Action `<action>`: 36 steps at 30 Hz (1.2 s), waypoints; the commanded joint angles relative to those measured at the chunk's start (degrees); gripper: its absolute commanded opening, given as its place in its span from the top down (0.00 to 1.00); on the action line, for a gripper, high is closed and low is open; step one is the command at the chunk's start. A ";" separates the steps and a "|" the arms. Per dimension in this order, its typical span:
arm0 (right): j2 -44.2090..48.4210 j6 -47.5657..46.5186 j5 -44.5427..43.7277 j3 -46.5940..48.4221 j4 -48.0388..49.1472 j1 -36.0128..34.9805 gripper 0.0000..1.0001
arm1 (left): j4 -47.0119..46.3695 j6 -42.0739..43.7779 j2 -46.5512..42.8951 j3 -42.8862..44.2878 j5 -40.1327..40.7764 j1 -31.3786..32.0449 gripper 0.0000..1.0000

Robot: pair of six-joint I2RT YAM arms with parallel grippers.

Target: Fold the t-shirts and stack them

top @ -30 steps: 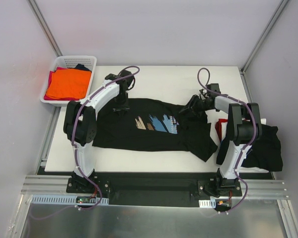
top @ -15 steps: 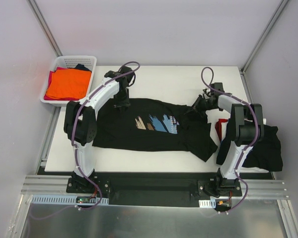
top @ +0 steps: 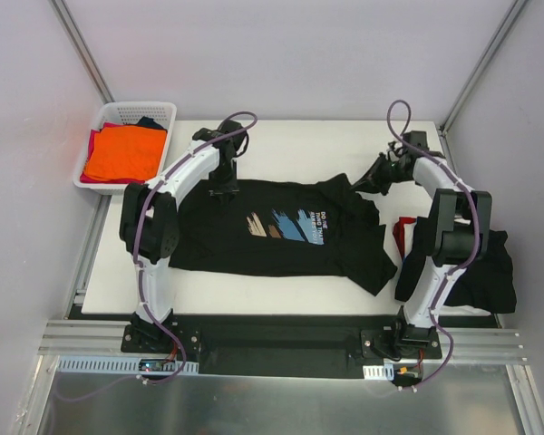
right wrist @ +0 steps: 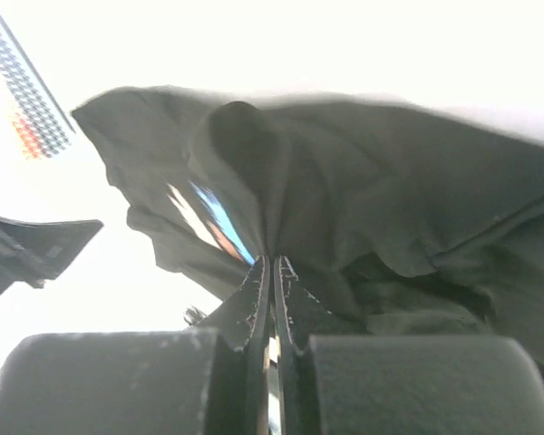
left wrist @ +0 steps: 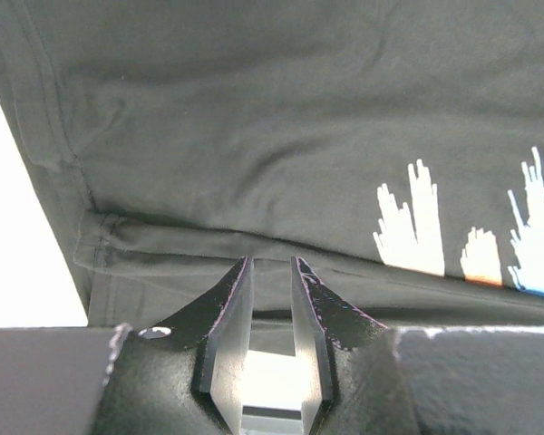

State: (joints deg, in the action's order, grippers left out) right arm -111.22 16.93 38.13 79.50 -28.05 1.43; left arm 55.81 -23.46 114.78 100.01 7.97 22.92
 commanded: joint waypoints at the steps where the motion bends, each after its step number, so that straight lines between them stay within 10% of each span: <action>1: 3.11 -2.60 0.28 8.29 -5.87 1.91 0.99 | 0.97 -0.09 1.06 2.56 -0.58 0.37 0.77; 20: 14.62 -8.05 3.53 -4.70 -13.34 1.56 0.99 | 1.75 -4.91 2.99 -0.42 0.91 -2.08 0.77; 28: 16.74 -8.58 2.65 -9.19 -12.99 1.47 0.99 | 2.90 -5.80 7.55 5.53 5.75 -12.54 0.05; 36: 17.00 -7.61 2.48 -8.76 -13.96 1.38 0.99 | 0.46 -0.63 17.14 16.35 -2.33 -17.56 0.11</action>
State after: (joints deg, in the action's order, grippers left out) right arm -96.77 9.80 40.60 69.80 -40.40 3.18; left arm 57.63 -28.38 128.66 111.37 10.50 4.80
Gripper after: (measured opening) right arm 0.018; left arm 0.908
